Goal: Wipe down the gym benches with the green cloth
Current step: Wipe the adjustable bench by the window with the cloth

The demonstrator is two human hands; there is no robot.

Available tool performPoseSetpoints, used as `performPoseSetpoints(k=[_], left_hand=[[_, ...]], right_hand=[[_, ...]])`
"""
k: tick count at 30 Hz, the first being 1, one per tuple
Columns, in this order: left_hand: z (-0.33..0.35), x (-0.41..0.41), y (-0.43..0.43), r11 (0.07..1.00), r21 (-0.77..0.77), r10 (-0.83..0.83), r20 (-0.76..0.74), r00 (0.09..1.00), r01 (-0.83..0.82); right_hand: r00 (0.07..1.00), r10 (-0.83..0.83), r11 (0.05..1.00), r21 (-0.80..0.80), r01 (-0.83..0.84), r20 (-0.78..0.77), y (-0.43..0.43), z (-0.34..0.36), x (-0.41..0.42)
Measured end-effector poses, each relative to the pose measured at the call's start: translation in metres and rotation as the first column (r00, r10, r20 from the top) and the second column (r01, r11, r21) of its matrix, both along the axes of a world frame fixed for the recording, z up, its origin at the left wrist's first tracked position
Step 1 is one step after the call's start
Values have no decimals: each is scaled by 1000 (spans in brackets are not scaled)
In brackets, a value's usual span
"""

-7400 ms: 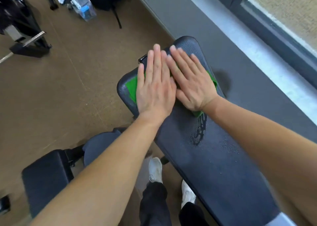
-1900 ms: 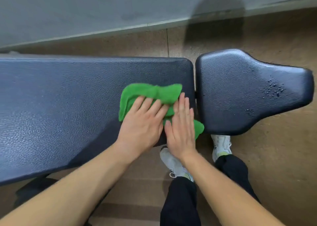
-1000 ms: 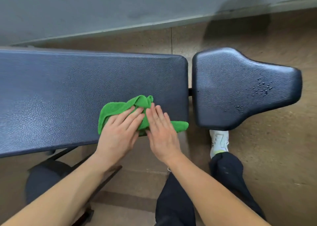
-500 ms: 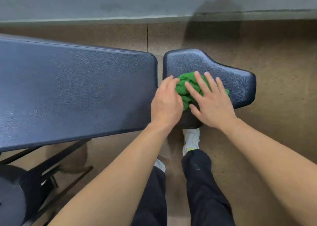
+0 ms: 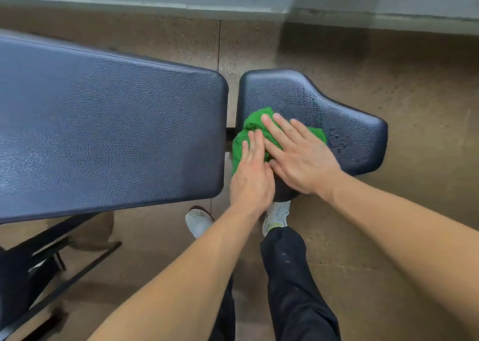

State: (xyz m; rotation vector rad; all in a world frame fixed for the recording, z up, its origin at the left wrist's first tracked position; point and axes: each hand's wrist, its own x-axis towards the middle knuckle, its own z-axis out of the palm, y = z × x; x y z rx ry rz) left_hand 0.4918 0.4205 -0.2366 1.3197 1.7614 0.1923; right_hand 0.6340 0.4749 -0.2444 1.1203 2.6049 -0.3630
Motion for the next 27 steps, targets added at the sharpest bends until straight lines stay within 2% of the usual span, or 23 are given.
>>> performPoseSetpoints(k=[4,6,8,10,13,16,18,21,23,27], left_hand=[[21,4,-67,985,-95,-146,-33,989,142],[23,9,-65,977,-94,-196,-75,978,189],[24,22,-45,982,-74,-177,-81,981,171],[25,43,-13,991,-10,-134,-33,990,134],[28,78,28,982,115,-155,52,987,148],[31,90,20,968,161,-211,92,973,195],[29,72,-11,949,172,-279,67,958,265],[12,24,-53,902,173,-387,-87,918,396],[-3,-1,-51,886,177,-393,-204,897,429],[-23,-3,12,920,261,-225,-260,939,293]], right_hand=[[985,174,981,-89,-174,-10,-50,8,23],[966,257,961,-96,-258,-21,-37,9,35],[963,270,960,-69,-270,-16,-12,12,50],[982,188,982,-18,-188,18,12,18,66],[997,-47,997,58,44,55,19,32,90],[982,-183,981,80,179,52,-8,40,100],[992,-115,992,52,111,60,-33,39,98],[988,151,987,-50,-150,24,-39,28,82],[966,259,964,-62,-260,-13,-15,19,66],[985,174,985,16,-174,-6,45,8,40]])
